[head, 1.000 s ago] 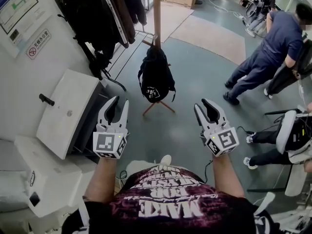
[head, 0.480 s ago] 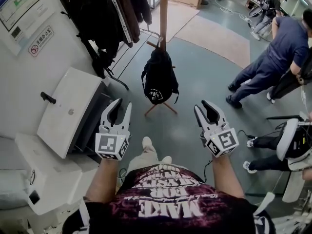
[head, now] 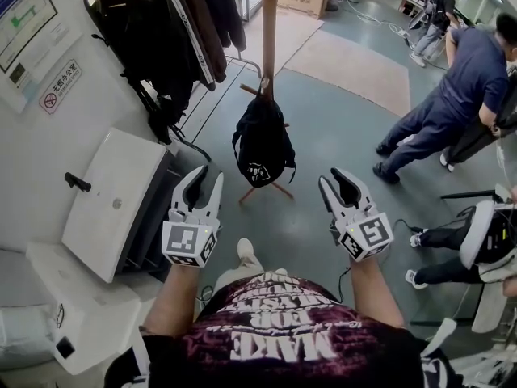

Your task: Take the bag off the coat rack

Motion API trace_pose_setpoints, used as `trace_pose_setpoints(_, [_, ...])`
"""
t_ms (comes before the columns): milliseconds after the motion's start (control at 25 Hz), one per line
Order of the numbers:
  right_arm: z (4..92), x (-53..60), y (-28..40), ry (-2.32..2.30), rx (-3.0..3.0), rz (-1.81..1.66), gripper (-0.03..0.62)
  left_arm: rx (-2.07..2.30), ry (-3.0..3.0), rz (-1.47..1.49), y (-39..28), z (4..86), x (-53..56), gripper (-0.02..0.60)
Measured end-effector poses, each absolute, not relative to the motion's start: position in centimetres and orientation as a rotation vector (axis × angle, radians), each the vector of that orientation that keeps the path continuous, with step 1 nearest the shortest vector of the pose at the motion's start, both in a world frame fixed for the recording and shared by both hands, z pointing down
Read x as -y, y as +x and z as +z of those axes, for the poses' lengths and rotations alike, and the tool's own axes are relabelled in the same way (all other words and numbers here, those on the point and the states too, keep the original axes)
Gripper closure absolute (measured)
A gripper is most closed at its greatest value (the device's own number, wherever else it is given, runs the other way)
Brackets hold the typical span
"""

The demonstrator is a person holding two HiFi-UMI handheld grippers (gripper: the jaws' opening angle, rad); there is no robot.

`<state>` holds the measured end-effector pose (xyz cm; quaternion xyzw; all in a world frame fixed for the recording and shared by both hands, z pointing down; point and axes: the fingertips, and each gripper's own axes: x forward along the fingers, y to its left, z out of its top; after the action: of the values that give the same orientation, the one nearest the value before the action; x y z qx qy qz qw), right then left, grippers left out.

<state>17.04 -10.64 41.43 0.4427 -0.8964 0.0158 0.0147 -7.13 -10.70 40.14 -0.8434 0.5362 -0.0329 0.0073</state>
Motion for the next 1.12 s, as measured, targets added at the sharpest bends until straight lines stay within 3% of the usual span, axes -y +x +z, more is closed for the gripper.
trace_pose_setpoints(1120, [41.4,21.0,12.0,1.369,2.765,0.068,0.473,-1.572,-2.682,-0.121,-9.3,39.9,22.3,0.469])
